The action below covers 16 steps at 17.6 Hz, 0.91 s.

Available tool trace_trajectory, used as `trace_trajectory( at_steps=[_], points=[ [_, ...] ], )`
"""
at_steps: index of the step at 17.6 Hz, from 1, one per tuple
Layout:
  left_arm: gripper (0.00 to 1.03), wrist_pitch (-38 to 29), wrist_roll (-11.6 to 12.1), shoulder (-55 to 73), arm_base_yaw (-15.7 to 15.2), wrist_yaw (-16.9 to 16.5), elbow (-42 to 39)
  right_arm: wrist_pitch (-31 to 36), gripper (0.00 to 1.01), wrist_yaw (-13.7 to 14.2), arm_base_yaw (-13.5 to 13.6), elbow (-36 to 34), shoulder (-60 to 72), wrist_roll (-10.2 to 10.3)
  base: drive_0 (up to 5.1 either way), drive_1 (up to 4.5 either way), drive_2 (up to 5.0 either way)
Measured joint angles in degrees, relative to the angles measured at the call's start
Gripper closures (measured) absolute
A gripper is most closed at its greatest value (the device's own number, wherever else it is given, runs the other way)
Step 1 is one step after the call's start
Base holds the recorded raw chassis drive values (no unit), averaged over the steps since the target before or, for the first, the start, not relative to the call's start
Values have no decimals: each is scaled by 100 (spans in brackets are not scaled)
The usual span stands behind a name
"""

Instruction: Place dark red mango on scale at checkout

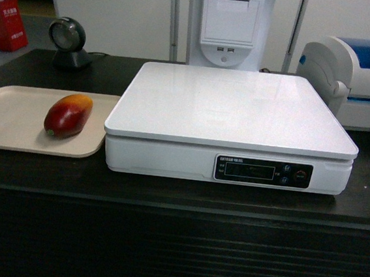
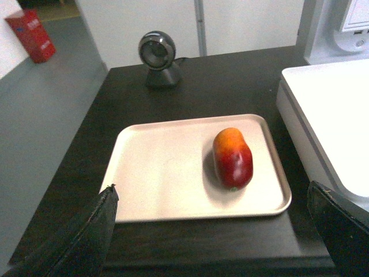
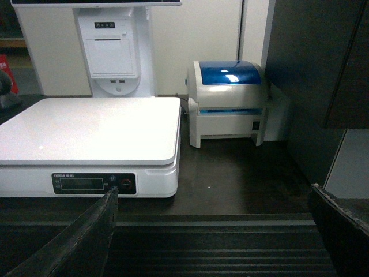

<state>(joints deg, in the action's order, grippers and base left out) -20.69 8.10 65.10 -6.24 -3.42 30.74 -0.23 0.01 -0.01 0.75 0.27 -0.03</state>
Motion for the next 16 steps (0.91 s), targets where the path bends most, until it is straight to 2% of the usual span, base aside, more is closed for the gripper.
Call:
trace_trajectory(
  at_steps=[2,3,6,8,16],
  points=[
    [5,225,39,1458,68,-551,1023,2,3,0,0,0,0,-2,0,0,0],
    [5,424,28,2116,96,-699,1530,2,3,-2,0,0,0,0,0,0,0],
    [5,822,61,3738,186,-669,2931,2,3,0,0,0,0,0,0,0,0],
    [5,1255,66,4437,197,-798,3604,2,3,0,0,0,0,0,0,0,0],
    [5,1902,87,5357,435,-984,4647,0,3,0,0,0,0,0,0,0,0]
  ],
)
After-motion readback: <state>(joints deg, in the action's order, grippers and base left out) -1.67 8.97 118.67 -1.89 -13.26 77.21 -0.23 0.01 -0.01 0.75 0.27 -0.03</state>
